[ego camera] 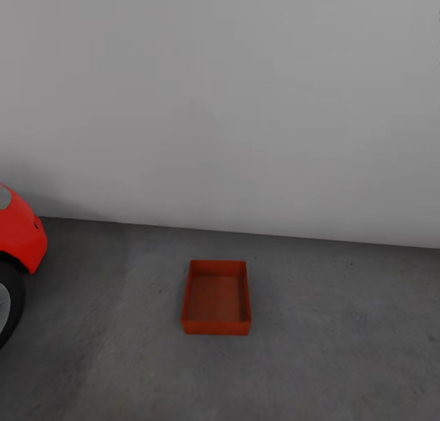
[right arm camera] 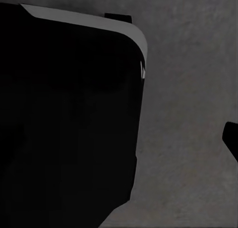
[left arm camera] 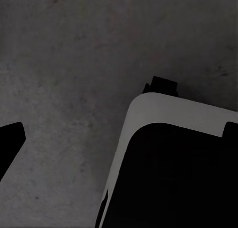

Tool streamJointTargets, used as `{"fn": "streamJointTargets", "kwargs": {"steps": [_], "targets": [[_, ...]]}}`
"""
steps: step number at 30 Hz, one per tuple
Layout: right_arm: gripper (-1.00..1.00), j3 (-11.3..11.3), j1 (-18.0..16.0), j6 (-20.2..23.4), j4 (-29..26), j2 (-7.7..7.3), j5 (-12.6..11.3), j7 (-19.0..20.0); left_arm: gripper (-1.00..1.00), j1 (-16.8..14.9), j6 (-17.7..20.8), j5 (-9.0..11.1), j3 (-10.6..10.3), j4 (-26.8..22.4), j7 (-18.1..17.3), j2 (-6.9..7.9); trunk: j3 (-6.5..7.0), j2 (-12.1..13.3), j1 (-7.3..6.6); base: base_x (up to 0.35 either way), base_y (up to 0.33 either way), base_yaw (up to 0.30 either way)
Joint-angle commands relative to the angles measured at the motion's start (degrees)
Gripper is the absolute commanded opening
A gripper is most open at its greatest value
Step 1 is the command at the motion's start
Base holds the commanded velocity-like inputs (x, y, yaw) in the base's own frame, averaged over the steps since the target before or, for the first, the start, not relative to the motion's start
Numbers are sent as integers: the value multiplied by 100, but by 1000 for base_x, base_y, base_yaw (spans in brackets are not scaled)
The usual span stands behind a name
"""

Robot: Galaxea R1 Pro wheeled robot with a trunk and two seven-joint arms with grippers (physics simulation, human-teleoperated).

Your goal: Move the two storage containers from the living room to the garage. In the garage, place one container on the floor and stack the other container on top of it (either order is fine).

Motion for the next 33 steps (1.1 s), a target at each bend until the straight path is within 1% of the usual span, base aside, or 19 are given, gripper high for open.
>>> {"fn": "streamJointTargets", "kwargs": {"steps": [1,33], "targets": [[100,48,-4,-25,16,3,-39,-3,100,-2,-14,46,-49,3,13,0,5,-2,0,0,0,0],[100,48,-1,-26,16,-6,-36,-3,100,-2,-14,46,-49,2,11,0,304,-2,0,0,0,0]]}}
